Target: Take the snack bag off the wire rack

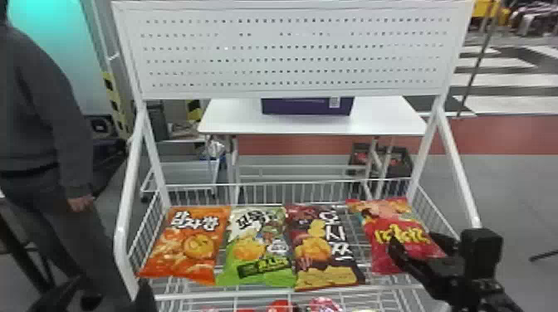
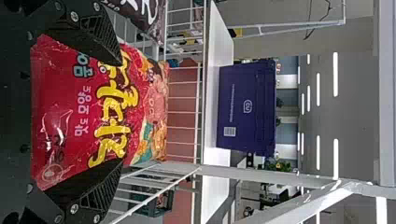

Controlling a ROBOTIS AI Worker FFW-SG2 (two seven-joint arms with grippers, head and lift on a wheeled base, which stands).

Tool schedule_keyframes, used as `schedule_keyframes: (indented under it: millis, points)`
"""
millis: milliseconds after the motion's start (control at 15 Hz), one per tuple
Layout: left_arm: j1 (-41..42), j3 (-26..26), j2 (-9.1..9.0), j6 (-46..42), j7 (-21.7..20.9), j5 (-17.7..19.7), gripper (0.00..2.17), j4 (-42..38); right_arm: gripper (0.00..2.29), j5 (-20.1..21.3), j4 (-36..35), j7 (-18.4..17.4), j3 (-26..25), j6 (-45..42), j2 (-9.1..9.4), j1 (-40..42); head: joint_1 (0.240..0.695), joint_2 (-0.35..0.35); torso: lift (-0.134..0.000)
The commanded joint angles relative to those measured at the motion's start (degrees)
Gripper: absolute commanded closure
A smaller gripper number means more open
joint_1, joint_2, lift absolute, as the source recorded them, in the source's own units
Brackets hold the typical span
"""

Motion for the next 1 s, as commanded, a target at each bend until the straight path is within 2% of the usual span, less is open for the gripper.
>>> schedule_keyframes:
  millis: [0,133,333,400,533,600,800,933]
  points:
    - [-0.2,0.0,0.09,0.0,0.0,0.0,0.14,0.3,0.17,0.6,1.2,0.0,0.4,0.5,-0.25,-0.5,0.499,0.000,0.000]
    - [-0.5,-0.1,0.09,0.0,0.0,0.0,0.14,0.7,0.19,0.8,1.3,0.0,0.6,1.5,-0.25,-0.6,0.499,0.000,0.000]
    - [-1.0,-0.1,0.18,0.0,0.0,0.1,0.14,1.3,0.50,1.0,1.3,0.1,0.8,3.1,-0.34,-0.7,0.499,0.000,0.000]
    - [-1.1,-0.1,0.18,0.0,0.0,0.1,0.14,1.3,0.69,1.4,1.3,0.1,0.8,4.4,-0.34,-0.7,0.499,0.000,0.000]
    - [-1.1,-0.1,0.18,0.0,0.0,0.1,0.14,1.3,1.53,1.3,1.2,0.3,0.6,7.0,-0.25,-1.0,0.499,0.000,0.000]
    - [-1.1,-0.1,0.18,0.0,0.0,0.1,0.14,1.3,1.83,1.2,1.1,1.2,0.1,8.8,-0.16,-1.1,0.499,0.000,0.000]
    - [-1.1,-0.1,0.09,0.0,0.0,0.1,0.14,1.4,2.07,0.7,0.3,1.6,-0.2,10.3,-0.16,-1.0,0.499,0.000,0.000]
    - [-1.2,-0.1,0.00,0.0,0.0,0.1,0.14,1.5,2.08,0.2,-1.2,1.6,-0.5,10.3,-0.16,-0.3,0.499,0.000,0.000]
